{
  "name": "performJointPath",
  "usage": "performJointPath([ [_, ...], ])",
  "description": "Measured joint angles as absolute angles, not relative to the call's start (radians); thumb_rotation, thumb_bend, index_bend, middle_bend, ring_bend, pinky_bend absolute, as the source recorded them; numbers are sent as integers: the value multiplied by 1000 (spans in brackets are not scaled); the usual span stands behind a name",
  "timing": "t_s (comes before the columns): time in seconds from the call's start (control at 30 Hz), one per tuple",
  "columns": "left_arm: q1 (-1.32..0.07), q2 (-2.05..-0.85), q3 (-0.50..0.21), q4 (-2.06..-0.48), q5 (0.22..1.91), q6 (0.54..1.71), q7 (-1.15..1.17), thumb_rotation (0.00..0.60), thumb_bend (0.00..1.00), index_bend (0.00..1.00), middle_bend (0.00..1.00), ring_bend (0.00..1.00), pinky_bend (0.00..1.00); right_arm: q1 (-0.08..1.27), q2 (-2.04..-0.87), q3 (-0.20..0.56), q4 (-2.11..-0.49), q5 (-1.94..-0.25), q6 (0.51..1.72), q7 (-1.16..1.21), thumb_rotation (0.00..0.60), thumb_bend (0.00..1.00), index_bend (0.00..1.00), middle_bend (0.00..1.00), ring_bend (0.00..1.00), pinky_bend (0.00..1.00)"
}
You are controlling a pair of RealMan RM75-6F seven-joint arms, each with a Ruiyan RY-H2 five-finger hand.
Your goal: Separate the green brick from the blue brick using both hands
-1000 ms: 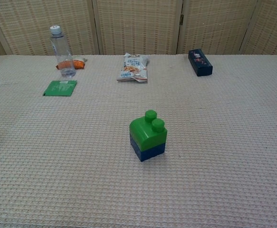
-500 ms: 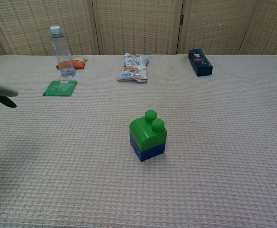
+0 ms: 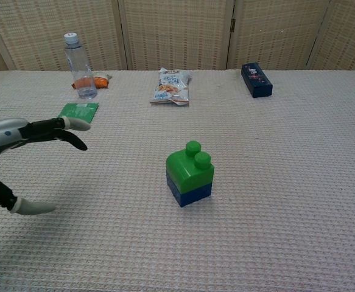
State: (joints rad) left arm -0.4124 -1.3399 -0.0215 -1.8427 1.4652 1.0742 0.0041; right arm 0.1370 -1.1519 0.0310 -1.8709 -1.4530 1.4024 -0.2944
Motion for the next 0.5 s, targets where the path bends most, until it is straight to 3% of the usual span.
performJointPath([
  [0.5, -479, -1571, -123, -1758, 1292, 1075, 130, 600, 223, 75, 226, 71, 38, 141, -1105, 53, -1862, -1426, 1385, -203, 600, 313, 0, 0, 97, 0],
])
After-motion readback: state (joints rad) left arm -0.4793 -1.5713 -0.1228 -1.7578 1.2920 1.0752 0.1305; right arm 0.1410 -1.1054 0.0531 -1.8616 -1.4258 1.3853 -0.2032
